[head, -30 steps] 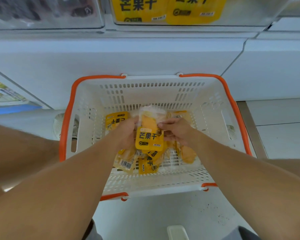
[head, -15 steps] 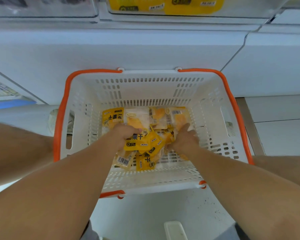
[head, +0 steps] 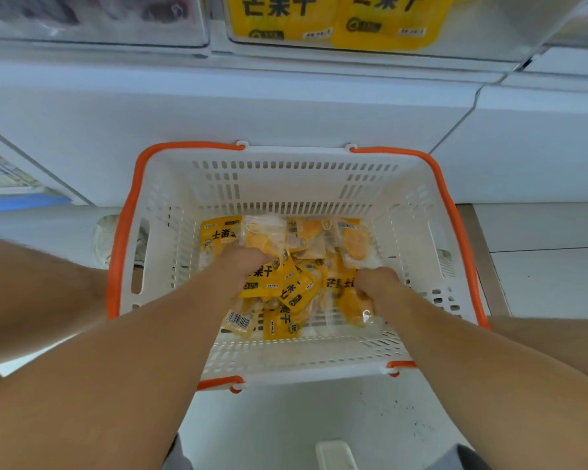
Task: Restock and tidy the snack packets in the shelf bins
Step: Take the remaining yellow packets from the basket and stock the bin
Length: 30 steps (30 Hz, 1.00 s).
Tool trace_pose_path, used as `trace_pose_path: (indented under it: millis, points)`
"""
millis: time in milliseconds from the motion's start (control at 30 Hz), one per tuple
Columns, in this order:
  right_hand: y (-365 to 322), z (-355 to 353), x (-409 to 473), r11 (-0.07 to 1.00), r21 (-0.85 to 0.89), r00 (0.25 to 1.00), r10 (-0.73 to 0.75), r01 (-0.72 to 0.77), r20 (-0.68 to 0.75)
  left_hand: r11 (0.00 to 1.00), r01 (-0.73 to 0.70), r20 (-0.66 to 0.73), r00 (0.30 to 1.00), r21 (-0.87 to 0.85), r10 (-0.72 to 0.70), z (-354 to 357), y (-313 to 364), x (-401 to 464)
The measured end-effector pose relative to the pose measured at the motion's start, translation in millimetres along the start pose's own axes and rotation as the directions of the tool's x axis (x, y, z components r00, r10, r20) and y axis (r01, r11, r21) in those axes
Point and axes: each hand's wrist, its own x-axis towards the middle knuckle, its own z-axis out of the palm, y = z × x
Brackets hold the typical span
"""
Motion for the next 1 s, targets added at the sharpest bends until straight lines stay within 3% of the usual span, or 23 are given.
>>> trace_pose_path:
  millis: [100,200,267,333,433,533,633,700,767,833,900,1000]
  points:
    - [-8,-14,-29,0.967,0.222,0.953,0.055,-0.126,0.299,1.000,0.019,0.081,0.997,0.025,-0.021,5,1,0]
    - [-33,-27,-62,0.944,0.326,0.879,-0.111,-0.053,0.464,0.998,0.006,0.161,0.987,0.065,-0.016,13,-2,29]
    - [-53,-32,-76,0.922,0.384,0.869,-0.224,0.043,0.441,1.000,0.012,0.217,0.976,0.028,-0.018,10,26,-19]
    - [-71,-33,-83,0.899,0.409,0.888,-0.308,0.155,0.341,0.995,0.078,0.362,0.931,-0.069,-0.048,8,42,-50]
    - [-97,-37,-96,0.877,0.404,0.891,-0.378,0.258,0.251,0.968,0.145,0.421,0.906,-0.206,-0.046,2,54,-63]
    - [-132,-60,-129,0.874,0.252,0.861,-0.467,0.416,0.200,0.952,0.084,0.393,0.918,-0.294,0.040,-1,70,-66]
    - [-166,-98,-170,0.800,-0.144,0.810,-0.557,0.583,0.182,0.940,0.038,0.353,0.931,-0.340,0.090,0,82,-72]
    - [-176,-120,-195,0.736,-0.270,0.783,-0.566,0.621,0.256,0.939,0.015,0.346,0.931,-0.345,0.112,2,87,-74]
    - [-174,-138,-206,0.775,-0.177,0.788,-0.556,0.606,0.266,0.940,0.012,0.349,0.930,-0.342,0.115,3,91,-82]
    - [-166,-154,-206,0.856,0.125,0.833,-0.517,0.501,0.197,0.931,0.041,0.385,0.916,-0.362,0.109,10,95,-91]
    - [-161,-162,-200,0.840,0.376,0.877,-0.464,0.391,0.126,0.909,0.083,0.421,0.901,-0.409,0.107,18,97,-99]
    - [-160,-157,-194,0.813,0.463,0.885,-0.451,0.353,0.116,0.839,0.138,0.453,0.881,-0.525,0.139,32,103,-109]
